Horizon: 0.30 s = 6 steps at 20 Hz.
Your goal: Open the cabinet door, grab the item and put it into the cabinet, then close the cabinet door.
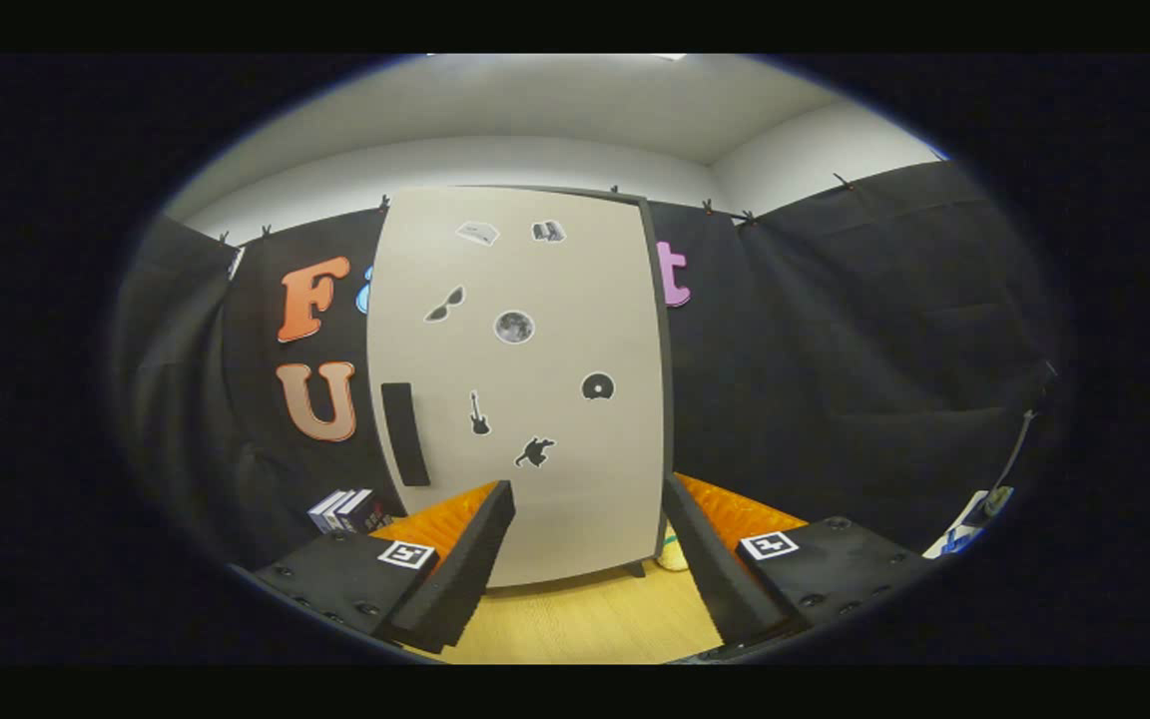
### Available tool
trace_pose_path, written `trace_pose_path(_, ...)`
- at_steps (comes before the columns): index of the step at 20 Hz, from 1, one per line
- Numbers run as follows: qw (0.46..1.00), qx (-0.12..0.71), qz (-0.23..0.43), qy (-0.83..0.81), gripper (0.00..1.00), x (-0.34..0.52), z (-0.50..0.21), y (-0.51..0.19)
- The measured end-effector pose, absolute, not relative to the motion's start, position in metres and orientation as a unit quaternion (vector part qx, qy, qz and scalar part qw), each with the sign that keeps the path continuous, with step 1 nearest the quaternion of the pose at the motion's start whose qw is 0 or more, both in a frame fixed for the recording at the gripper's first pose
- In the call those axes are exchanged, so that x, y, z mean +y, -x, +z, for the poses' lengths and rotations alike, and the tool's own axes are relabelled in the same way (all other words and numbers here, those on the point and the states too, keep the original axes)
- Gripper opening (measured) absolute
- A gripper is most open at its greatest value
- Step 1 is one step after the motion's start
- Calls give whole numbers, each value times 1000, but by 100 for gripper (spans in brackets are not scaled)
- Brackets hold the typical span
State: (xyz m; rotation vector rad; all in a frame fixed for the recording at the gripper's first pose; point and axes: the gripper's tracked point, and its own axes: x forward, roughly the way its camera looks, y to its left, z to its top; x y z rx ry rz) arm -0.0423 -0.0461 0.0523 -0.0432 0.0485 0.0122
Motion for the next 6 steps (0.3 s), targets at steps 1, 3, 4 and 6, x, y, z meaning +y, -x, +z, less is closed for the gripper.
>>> trace_pose_path(1,1000,22,1,22,96,-50,55,48)
trace_pose_path(3,999,23,-8,27,95,-59,58,59)
trace_pose_path(4,999,22,-8,25,96,-60,60,65)
trace_pose_path(6,1000,17,-6,24,95,-61,65,69)
